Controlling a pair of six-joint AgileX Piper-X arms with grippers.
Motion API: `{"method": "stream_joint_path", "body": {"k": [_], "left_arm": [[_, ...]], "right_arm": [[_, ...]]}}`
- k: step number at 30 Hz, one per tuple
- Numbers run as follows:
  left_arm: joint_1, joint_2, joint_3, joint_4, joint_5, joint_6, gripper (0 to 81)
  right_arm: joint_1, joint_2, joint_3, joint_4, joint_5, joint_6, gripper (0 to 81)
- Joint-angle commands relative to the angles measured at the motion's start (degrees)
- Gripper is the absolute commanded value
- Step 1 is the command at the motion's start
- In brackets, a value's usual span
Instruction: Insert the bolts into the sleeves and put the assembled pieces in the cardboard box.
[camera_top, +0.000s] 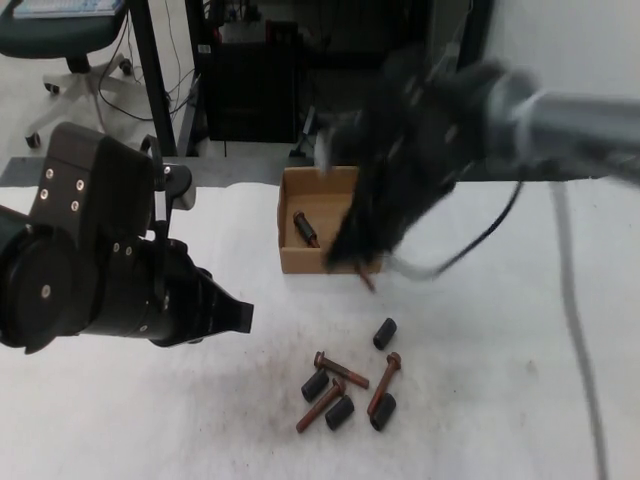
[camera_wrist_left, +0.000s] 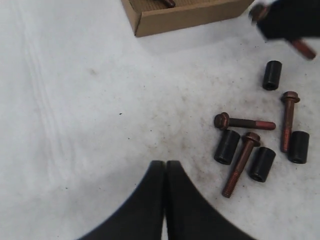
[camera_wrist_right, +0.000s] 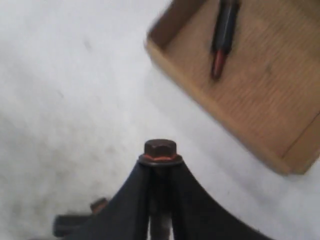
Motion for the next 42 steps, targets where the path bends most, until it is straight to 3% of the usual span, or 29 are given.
{"method": "stream_joint_path", "body": {"k": [1, 9, 13, 17, 20, 23, 30, 37, 42], "left_arm": [[0.2, -0.8, -0.3, 0.2, 1.4, 0.1, 0.3], [0.2, -0.8, -0.3, 1.6, 1.4, 0.1, 0.3], [0.1, -0.8, -0.3, 1.6, 2.7, 0.1, 0.3], [-0.4, -0.8, -0.3, 0.6, 14.9, 5.5, 0.3], [-1.6, -0.8, -0.6, 0.0, 18.1, 8.0, 0.3], [-3.1, -0.5, -2.1, -0.3, 18.1, 10.4, 0.3], [-7.2, 6.6, -13.2, 1.1, 17.6, 11.5, 0.3], [-12.5, 23.7, -32.4, 13.3, 13.7, 14.3, 0.3], [-17.3, 36.1, -45.6, 23.1, 9.3, 16.4, 0.3]], "right_arm": [[-4.0, -8.5, 2.5, -10.7, -9.7, 8.8, 0.9], [-11.4, -21.6, 15.1, -43.1, -23.3, 21.0, 0.9], [-12.1, -24.9, 20.2, -49.4, -26.7, 21.5, 0.9], [-12.1, -26.8, 22.8, -49.4, -26.7, 21.6, 0.9], [-12.6, -27.8, 23.6, -49.3, -26.8, 25.1, 0.9], [-13.9, -28.9, 23.5, -49.5, -26.7, 29.6, 0.9], [-20.0, -33.7, 23.5, -41.1, -30.6, 28.1, 0.9], [-28.2, -37.3, 23.5, -27.0, -30.7, 25.7, 0.9], [-29.9, -39.7, 23.5, -19.9, -30.6, 21.8, 0.9]]}}
